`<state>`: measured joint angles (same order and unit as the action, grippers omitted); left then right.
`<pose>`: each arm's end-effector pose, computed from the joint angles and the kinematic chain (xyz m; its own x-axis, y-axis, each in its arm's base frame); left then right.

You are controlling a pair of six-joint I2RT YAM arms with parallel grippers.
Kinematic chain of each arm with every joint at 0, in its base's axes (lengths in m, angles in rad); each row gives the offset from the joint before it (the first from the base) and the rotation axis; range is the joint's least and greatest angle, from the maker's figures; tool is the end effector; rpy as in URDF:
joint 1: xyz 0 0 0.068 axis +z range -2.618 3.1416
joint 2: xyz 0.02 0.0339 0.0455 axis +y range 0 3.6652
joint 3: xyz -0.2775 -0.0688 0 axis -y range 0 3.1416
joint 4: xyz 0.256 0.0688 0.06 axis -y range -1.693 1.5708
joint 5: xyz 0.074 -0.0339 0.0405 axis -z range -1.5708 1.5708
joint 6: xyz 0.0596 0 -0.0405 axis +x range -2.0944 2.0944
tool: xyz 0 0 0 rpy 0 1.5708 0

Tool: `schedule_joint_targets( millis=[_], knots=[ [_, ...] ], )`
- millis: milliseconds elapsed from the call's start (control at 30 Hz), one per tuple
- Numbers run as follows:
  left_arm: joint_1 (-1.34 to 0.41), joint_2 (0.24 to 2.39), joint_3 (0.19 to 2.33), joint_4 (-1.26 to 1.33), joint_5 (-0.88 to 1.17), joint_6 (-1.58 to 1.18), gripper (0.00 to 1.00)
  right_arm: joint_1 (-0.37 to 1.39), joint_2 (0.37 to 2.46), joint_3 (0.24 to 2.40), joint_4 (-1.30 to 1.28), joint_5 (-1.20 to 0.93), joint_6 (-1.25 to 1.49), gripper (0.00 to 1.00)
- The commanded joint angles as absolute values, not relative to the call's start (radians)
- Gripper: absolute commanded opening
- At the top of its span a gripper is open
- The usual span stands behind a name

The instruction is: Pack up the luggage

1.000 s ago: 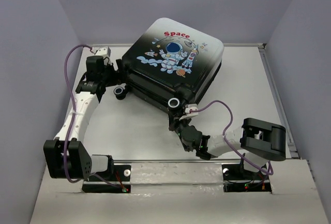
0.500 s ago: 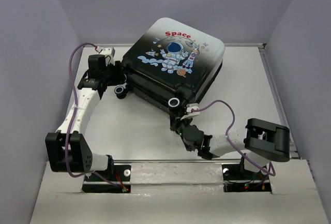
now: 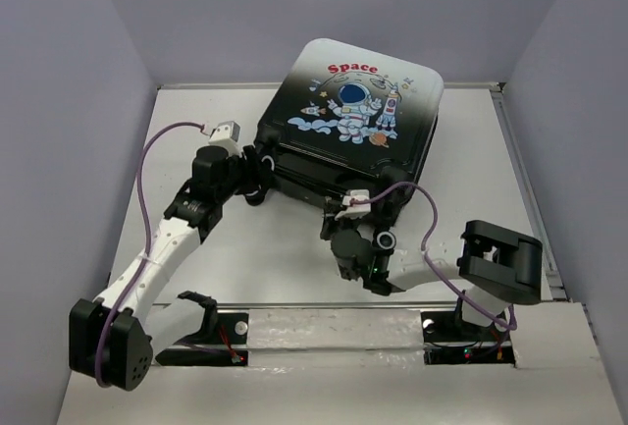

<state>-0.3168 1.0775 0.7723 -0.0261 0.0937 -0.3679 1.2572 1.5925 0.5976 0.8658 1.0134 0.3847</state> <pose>0.2614 -0.0916 0.2948 -0.4302 -0.2358 -0.8714 0.2567 0.8935 -0.3685 0.1470 0.2892 0.1953 -0.1282 0.2481 -0.9602 -0.2109 0.9392 0.2709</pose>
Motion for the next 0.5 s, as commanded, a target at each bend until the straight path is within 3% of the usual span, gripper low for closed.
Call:
schedule_joint_targets(
  millis=[0,333,467],
  knots=[
    [-0.466,0.982,0.713,0.141,0.502,-0.581,0.06,1.293,1.661,0.776,0.868,0.766,0.394,0.07],
    [-0.511,0.789,0.719,0.173,0.587,-0.707,0.06,1.293,1.831,0.945,0.954,0.324,0.368,0.07],
    [-0.511,0.733,0.752,0.155,0.589,-0.753,0.06,1.293,1.902,0.983,1.051,0.239,0.394,0.07]
  ],
)
